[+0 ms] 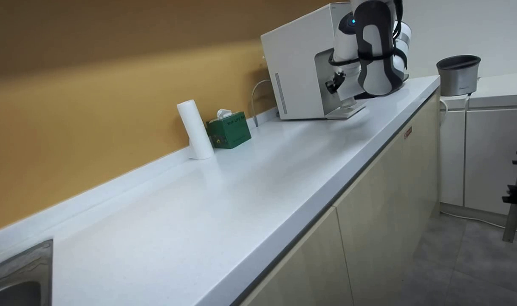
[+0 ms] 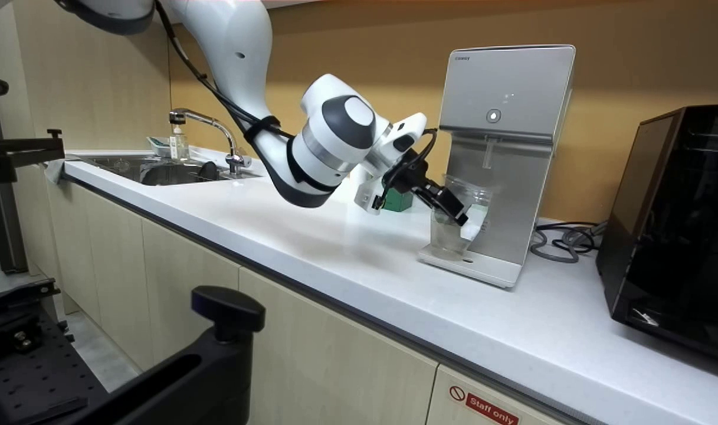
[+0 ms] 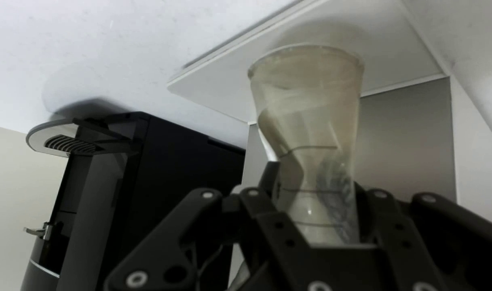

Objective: Put the cup on the coffee maker

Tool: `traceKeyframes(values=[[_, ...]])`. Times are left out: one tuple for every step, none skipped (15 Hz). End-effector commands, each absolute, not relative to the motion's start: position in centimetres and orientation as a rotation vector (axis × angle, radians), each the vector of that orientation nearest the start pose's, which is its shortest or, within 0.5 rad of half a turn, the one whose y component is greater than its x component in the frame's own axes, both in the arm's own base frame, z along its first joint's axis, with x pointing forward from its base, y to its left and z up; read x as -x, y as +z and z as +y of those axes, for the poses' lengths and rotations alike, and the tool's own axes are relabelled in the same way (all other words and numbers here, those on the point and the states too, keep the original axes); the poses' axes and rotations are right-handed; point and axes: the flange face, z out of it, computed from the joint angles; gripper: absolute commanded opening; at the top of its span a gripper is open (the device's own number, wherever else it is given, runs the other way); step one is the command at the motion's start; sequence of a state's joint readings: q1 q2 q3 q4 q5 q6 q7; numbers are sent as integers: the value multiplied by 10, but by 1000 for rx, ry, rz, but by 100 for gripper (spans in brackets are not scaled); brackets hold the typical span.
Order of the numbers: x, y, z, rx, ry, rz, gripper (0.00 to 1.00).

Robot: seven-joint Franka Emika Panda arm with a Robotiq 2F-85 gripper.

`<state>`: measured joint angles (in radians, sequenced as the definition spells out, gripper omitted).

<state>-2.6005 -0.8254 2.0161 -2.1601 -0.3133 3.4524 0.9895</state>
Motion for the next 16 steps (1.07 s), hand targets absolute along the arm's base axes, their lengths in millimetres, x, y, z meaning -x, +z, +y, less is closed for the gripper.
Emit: traceKeyframes(values=[[-576, 283, -251, 3038, -1600, 1170, 8], [-574, 282, -252, 3041, -1604, 1172, 8], [-574, 281, -254, 3044, -1604, 1178, 8], [-573, 281, -255, 3048, -1602, 1183, 8], [-573, 281, -256, 3052, -1602, 1183, 8], [-572, 280, -257, 3057, -1601, 1185, 8], [-572, 279, -257, 3060, -1600, 1183, 8], [-572, 278, -256, 3064, -1596, 1179, 8], [-571, 277, -256, 3068, -1591, 1176, 8], [-571, 275, -256, 3071, -1587, 1177, 57], [-570, 274, -256, 3076, -1583, 1176, 58], [-570, 272, -256, 3080, -1578, 1175, 62], [-569, 272, -256, 3083, -1575, 1174, 70], [-569, 272, -256, 3083, -1575, 1175, 77], [-567, 270, -257, 3088, -1569, 1181, 85], [-566, 270, -257, 3088, -1566, 1183, 91]])
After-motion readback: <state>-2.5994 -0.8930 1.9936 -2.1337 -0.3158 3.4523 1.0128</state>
